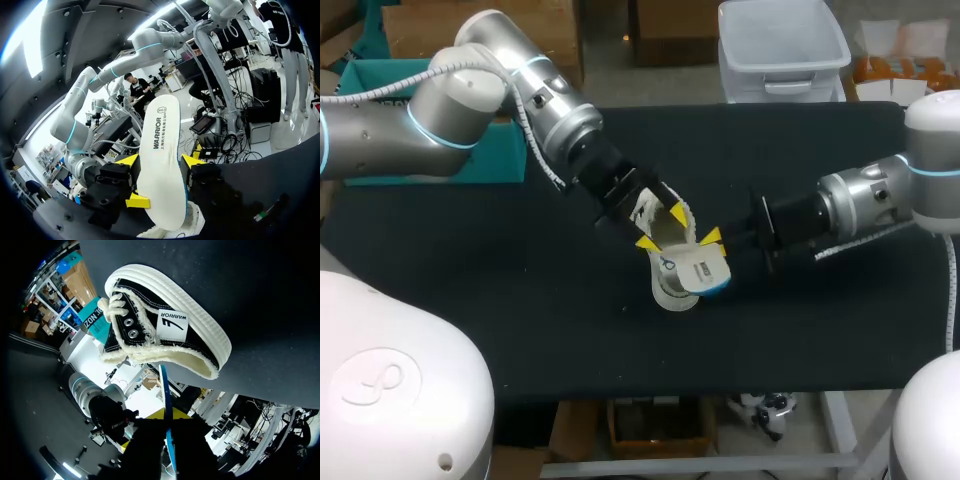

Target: Open the shoe tongue, take the insole out of the shoe, put the insole back into the shoe, and pack the shoe into the shoebox

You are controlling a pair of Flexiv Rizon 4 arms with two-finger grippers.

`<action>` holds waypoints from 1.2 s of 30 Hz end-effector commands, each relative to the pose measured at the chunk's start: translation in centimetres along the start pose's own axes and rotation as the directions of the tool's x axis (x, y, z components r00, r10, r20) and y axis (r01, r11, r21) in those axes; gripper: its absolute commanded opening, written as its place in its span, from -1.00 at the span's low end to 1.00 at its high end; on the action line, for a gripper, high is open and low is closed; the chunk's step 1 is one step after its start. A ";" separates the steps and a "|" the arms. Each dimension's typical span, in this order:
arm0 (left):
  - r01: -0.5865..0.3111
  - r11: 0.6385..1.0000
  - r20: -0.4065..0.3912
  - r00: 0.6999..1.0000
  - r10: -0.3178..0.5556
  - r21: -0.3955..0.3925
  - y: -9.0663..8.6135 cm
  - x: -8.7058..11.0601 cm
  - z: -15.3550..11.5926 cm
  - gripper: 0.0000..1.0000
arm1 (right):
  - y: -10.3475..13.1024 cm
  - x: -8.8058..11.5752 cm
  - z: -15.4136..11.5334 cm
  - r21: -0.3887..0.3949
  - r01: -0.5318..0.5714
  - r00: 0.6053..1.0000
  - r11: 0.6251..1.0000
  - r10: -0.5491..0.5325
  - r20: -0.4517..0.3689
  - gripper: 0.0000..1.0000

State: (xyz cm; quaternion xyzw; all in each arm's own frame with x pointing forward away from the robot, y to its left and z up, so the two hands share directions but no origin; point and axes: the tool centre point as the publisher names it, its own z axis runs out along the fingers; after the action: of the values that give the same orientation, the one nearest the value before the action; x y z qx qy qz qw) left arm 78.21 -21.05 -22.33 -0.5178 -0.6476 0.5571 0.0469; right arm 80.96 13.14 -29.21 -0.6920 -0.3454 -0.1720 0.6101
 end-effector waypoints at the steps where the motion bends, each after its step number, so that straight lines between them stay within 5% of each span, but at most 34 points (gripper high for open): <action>1: 0.010 1.000 -0.003 1.000 -0.010 0.007 0.2 0.0 -0.4 1.00 | 0.1 0.0 -0.2 0.007 -0.001 1.000 1.000 0.001 0.003 -1.00; 31: 0.014 1.000 -0.004 1.000 -0.014 0.006 0.2 0.0 -0.8 1.00 | 0.2 0.1 -0.3 0.009 0.001 1.000 1.000 -0.001 0.005 -1.00; 36: 0.075 0.997 -0.024 0.997 -0.075 -0.027 0.7 -0.5 -3.1 1.00 | 0.5 0.3 -0.8 0.020 0.001 1.000 1.000 -0.002 0.022 -1.00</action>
State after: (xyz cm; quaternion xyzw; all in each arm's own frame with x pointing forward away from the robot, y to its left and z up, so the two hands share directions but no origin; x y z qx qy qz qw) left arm 79.93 -20.12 -22.49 -0.4959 -0.6735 0.5447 0.0611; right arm 81.27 12.69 -29.22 -0.6900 -0.3526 -0.1653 0.6101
